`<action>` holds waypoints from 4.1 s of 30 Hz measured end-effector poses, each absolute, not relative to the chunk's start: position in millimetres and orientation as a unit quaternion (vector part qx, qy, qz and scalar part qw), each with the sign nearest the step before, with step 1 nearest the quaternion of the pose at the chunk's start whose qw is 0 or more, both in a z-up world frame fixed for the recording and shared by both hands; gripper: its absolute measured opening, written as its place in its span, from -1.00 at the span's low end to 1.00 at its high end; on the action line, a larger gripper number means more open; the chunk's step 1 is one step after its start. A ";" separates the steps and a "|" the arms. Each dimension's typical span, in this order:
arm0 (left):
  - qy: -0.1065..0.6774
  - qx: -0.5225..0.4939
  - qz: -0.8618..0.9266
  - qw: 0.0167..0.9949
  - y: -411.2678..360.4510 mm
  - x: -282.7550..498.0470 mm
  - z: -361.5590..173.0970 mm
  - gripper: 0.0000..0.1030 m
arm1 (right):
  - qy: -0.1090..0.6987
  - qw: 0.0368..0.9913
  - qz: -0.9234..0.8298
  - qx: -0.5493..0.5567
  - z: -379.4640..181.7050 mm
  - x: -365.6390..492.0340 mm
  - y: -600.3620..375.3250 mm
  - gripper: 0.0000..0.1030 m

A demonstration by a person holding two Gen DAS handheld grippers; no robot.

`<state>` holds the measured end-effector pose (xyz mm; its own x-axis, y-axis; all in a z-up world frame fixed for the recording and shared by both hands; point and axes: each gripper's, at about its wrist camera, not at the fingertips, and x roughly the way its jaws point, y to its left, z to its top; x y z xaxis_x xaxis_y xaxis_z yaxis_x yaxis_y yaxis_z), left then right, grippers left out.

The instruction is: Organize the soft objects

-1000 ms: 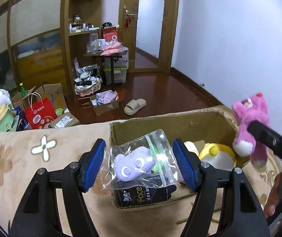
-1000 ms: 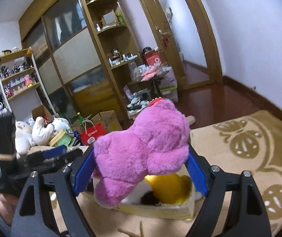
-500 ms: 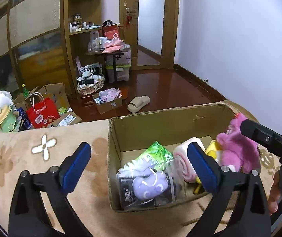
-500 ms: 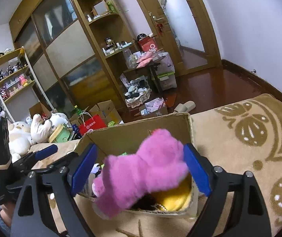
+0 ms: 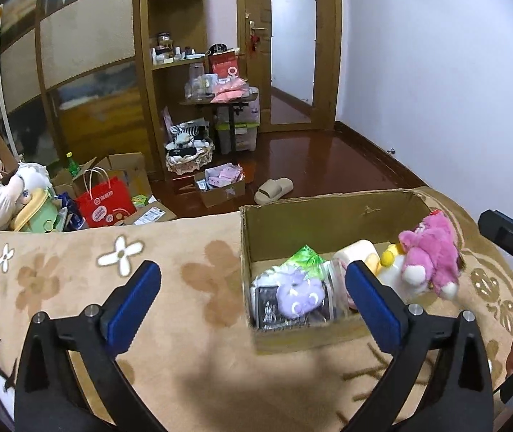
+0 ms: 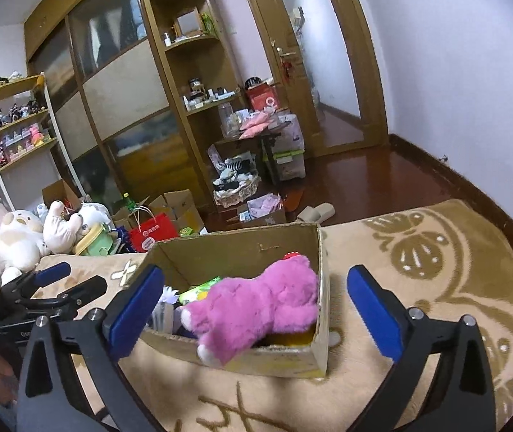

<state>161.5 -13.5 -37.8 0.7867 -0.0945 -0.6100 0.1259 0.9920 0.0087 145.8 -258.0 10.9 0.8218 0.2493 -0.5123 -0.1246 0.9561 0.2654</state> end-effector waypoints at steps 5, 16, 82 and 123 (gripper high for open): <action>0.309 0.018 -0.048 0.950 -5.7 133.6 -25.3 0.98 | 0.273 0.952 0.092 0.101 24.6 121.6 -258.9 1.00; 0.266 0.039 -0.038 0.962 1.2 67.3 4.4 0.98 | 0.252 0.962 0.064 0.083 51.2 66.5 -267.0 1.00; 0.303 0.035 -0.019 0.952 -0.3 35.0 -32.5 0.98 | 0.225 0.972 0.028 0.054 27.1 9.0 -277.4 1.00; 0.297 0.039 -0.009 0.954 4.6 32.0 -30.6 0.98 | 0.225 0.973 0.020 0.054 30.8 10.9 -280.6 1.00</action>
<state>32.0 4.6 -30.6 0.8237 0.0059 -0.5669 0.0402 0.9968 0.0687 10.9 -280.6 30.8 0.8983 0.0626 -0.4350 -0.0146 0.9935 0.1130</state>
